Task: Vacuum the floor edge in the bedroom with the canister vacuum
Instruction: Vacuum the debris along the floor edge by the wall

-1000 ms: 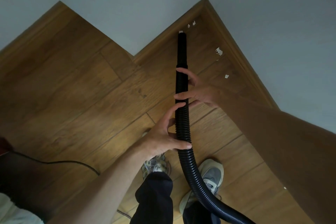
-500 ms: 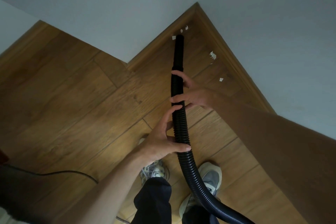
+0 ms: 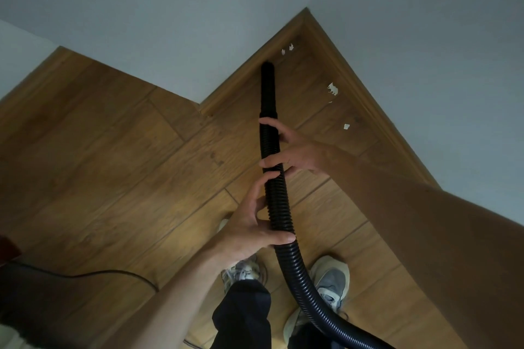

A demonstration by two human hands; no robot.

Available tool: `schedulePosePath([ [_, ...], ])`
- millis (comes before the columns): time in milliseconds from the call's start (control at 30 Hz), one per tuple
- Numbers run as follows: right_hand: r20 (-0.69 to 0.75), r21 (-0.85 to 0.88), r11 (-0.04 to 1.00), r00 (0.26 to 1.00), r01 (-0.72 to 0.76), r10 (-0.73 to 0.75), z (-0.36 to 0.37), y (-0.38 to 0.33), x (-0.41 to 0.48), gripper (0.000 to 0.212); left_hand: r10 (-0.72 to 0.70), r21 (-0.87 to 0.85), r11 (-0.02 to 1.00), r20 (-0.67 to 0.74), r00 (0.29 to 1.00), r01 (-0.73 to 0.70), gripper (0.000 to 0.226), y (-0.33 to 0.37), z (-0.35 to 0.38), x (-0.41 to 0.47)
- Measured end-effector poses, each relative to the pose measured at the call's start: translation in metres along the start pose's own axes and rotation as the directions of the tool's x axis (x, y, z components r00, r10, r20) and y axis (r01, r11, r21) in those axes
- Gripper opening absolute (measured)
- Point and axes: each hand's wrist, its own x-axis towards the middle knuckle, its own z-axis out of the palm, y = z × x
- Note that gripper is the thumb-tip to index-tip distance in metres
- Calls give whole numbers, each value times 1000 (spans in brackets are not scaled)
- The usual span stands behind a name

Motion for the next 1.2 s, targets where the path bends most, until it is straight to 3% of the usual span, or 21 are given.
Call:
schedulePosePath([
  [933,-174,34,999,984,34,-28,-38,-9,-10,90,21,75,997,32,999,-23,104,25,21,33],
  [1200,-167,127,992,986,11,10,-25,21,-31,92,-54,151,988,67,996,43,104,14,24,11],
])
